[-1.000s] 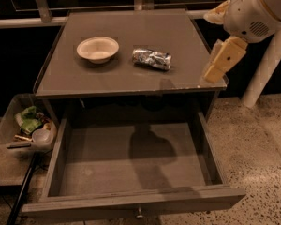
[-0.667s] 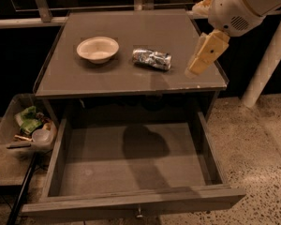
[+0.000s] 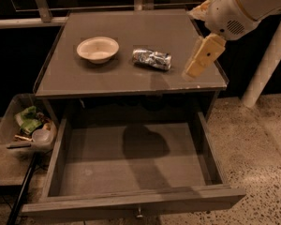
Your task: Place redbull can into top drawer
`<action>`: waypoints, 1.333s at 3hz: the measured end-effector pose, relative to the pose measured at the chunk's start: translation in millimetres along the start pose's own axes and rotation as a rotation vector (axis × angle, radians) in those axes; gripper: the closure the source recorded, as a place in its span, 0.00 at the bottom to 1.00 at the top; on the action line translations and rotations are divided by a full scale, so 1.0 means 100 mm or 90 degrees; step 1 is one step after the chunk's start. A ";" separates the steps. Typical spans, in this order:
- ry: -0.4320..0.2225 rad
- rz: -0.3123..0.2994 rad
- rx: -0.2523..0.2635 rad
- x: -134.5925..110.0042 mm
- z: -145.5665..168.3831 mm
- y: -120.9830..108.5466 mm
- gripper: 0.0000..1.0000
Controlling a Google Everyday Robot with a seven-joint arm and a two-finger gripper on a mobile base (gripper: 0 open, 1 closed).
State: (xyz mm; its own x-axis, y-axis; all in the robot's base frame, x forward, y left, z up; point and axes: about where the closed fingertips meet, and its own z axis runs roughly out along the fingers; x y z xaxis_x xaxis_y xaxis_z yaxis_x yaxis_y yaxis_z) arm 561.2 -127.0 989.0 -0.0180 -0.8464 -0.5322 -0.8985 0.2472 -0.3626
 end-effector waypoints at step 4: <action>-0.047 0.030 -0.039 0.14 1.34 -0.25 0.00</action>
Offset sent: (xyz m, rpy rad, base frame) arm 0.0537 0.0587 -0.1017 0.0841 0.1036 0.0536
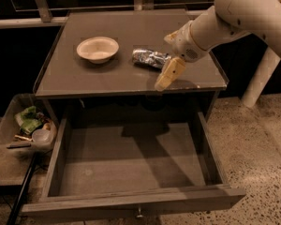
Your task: Place redbull can into top drawer
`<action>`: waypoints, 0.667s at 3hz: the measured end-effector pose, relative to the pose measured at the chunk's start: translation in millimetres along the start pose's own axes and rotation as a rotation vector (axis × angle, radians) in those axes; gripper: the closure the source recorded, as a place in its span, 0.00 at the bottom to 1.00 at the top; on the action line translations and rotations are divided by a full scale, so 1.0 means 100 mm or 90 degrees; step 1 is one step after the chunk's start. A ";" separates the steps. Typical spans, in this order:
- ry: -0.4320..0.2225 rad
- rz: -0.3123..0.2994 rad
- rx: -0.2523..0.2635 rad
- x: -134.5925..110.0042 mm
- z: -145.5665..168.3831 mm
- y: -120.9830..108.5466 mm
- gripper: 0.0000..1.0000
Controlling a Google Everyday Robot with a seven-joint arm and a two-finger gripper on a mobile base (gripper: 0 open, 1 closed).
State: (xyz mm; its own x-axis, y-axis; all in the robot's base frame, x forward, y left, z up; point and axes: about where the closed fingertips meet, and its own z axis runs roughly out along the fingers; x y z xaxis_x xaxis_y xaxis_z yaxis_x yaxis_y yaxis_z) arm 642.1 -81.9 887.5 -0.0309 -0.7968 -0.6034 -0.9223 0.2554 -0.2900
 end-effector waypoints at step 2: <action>-0.045 0.009 0.025 0.04 0.15 -0.40 0.00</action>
Offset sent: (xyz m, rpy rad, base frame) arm 0.0629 -0.0104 0.0001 0.1020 -0.0588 -0.0214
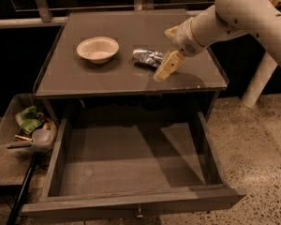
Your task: Place redbull can into top drawer
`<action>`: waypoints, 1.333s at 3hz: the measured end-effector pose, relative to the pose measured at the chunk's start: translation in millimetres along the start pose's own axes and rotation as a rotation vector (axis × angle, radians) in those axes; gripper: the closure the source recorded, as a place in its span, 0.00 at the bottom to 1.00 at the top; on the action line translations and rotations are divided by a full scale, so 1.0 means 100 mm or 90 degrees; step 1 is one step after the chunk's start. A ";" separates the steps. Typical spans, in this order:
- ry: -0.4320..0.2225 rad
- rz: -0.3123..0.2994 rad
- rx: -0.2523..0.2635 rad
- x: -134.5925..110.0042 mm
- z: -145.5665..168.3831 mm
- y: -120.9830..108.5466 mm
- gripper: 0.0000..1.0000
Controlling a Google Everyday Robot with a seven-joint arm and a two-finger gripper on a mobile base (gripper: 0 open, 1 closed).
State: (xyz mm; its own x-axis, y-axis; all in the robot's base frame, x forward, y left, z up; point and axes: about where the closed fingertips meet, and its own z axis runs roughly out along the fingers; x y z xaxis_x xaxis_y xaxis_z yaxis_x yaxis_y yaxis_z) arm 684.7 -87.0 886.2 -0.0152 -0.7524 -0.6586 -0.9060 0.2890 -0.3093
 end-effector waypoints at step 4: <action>-0.010 0.004 -0.051 -0.04 0.66 -0.23 0.00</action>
Offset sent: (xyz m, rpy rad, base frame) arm 0.0324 0.0282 -0.0226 0.0194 0.0352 0.0495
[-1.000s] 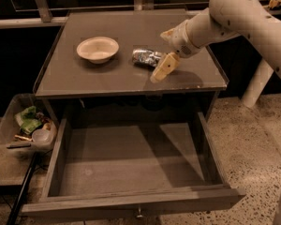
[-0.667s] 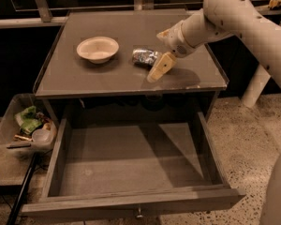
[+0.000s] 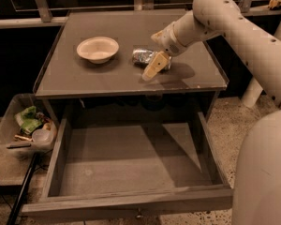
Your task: Place redbull can into top drawer
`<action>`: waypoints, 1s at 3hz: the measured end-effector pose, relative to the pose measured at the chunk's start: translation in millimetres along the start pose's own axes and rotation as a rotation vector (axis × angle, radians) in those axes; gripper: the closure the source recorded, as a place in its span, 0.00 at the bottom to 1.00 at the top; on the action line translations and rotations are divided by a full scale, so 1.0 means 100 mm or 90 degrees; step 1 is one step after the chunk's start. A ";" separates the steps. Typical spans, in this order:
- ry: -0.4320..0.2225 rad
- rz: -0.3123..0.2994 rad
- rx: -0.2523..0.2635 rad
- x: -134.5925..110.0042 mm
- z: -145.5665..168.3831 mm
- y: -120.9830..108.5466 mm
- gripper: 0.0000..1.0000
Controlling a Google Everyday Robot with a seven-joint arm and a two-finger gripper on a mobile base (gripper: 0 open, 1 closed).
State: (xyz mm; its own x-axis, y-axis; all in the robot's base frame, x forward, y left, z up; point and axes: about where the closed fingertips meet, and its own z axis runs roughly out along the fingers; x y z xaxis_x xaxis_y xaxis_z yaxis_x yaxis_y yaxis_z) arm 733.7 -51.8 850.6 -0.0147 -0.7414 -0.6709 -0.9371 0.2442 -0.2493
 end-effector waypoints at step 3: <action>0.000 0.000 0.000 0.00 0.01 -0.01 0.65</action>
Offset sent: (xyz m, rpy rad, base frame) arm 0.0013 0.0003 -0.0002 0.0007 -0.0001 0.0003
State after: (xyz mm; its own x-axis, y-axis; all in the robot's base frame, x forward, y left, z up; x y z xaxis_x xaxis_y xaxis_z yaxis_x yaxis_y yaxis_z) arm 735.1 -51.4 850.3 -0.0144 -0.7410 -0.6714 -0.9372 0.2440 -0.2492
